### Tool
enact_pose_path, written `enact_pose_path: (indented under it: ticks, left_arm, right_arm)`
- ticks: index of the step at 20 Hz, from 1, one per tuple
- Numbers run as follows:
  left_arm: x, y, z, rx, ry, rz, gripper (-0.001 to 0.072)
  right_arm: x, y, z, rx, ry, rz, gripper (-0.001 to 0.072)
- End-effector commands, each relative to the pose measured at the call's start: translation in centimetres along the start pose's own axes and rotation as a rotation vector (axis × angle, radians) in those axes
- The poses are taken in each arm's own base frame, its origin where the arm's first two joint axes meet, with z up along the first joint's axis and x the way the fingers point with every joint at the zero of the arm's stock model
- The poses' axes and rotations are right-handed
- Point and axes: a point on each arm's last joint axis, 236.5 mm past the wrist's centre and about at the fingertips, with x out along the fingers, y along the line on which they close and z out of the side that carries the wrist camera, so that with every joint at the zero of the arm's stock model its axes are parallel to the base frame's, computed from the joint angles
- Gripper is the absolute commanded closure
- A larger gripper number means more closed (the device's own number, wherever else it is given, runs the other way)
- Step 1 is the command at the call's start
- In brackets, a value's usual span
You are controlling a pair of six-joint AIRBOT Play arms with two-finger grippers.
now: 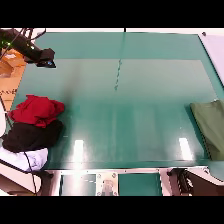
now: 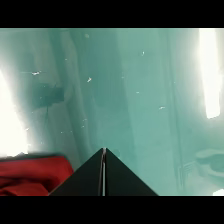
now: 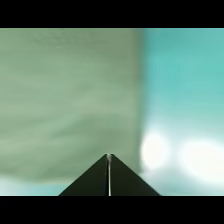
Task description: Fold the shirts.
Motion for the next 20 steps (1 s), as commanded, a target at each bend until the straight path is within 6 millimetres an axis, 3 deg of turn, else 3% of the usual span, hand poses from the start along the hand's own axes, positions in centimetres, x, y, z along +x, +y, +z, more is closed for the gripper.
enact_pose_path:
  ticks: [1, 4, 5, 7, 10, 13, 16, 20]
  left_arm:
    - [-0.2, -0.2, -0.7, 0.009, 0.029, -0.005, 0.0684]
    - [-0.2, -0.6, -2.9, -0.012, 0.106, -0.017, 0.0685]
    - [-0.2, -0.9, -3.9, -0.024, 0.113, -0.019, 0.0685]
    - [0.1, -1.8, -6.4, -0.044, 0.113, -0.016, 0.0686]
    - [0.8, -3.4, -13.0, -0.063, 0.169, -0.017, 0.0686]
    - [1.3, -4.6, -18.0, -0.083, 0.164, -0.014, 0.0685]
    - [1.2, -4.8, -20.1, -0.092, 0.155, -0.013, 0.0683]
    - [1.1, -4.9, -20.3, -0.092, 0.161, -0.016, 0.0683]
  right_arm:
    - [-2.5, 9.9, -1.5, -0.203, 0.022, 0.145, 0.0693]
    - [-3.1, 19.7, -8.6, -0.608, 0.077, 0.221, 0.0694]
    - [-3.1, 21.8, -11.7, -0.727, 0.098, 0.233, 0.0694]
    - [-2.5, 24.1, -18.2, -0.929, 0.16, 0.246, 0.0694]
    - [-1.3, 25.1, -26.6, -1.149, 0.259, 0.256, 0.0694]
    - [0.7, 25.8, -32.1, -1.26, 0.336, 0.24, 0.0695]
    - [1.4, 26.1, -35.2, -1.33, 0.359, 0.252, 0.0693]
    - [1.0, 25.5, -37.5, -1.391, 0.377, 0.259, 0.0694]
